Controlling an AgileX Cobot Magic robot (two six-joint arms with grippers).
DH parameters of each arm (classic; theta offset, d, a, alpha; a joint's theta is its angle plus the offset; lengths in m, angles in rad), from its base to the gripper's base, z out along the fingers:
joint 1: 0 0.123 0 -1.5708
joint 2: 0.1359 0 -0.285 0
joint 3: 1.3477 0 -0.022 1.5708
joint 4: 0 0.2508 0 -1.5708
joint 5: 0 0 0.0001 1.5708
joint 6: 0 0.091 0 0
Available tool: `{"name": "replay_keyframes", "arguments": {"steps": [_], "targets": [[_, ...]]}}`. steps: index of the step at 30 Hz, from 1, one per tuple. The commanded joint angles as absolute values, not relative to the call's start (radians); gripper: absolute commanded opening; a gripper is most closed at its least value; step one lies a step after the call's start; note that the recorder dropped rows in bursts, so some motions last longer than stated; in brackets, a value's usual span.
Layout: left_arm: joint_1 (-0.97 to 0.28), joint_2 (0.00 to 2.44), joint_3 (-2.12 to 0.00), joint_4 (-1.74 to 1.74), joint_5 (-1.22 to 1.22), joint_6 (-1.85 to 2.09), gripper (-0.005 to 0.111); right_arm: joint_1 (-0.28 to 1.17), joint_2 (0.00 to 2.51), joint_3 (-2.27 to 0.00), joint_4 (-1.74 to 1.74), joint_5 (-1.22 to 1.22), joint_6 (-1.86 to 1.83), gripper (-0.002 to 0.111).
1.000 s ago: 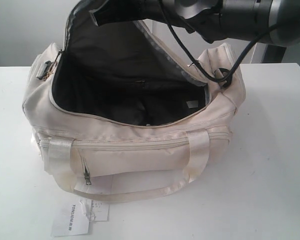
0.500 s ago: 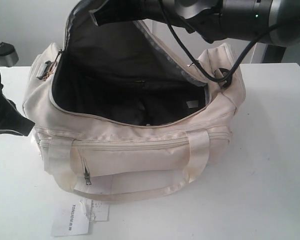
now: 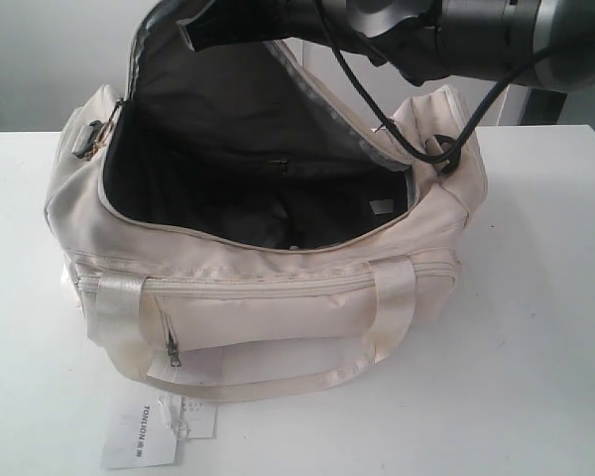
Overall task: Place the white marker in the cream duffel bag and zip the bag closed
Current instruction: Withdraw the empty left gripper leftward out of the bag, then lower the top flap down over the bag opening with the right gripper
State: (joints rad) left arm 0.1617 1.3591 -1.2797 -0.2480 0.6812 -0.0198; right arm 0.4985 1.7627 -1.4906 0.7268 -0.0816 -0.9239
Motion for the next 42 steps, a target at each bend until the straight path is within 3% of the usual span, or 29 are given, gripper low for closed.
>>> {"name": "replay_keyframes", "arguments": {"steps": [1, 5, 8, 21, 42], "targets": [[0.167, 1.457, -1.368, -0.305, 0.779, -0.019, 0.019, 0.487, 1.742, -1.488, 0.729, -0.111, -0.916, 0.0], [0.167, 1.537, -1.418, -0.416, 0.762, 0.009, 0.05, 0.487, 1.742, -1.488, 0.729, -0.111, -0.916, 0.0], [0.167, 1.596, -1.459, -0.482, 0.758, 0.064, 0.06, 0.487, 1.742, -1.488, 0.729, -0.111, -0.916, 0.0], [0.187, 1.798, -1.574, -0.507, 0.701, 0.131, 0.061, 0.487, 1.742, -1.488, 0.729, -0.111, -0.916, 0.0], [0.189, 1.898, -1.598, -0.72, 0.688, 0.269, 0.06, 0.487, 1.742, -1.488, 0.729, -0.111, -0.915, 0.0]]}}
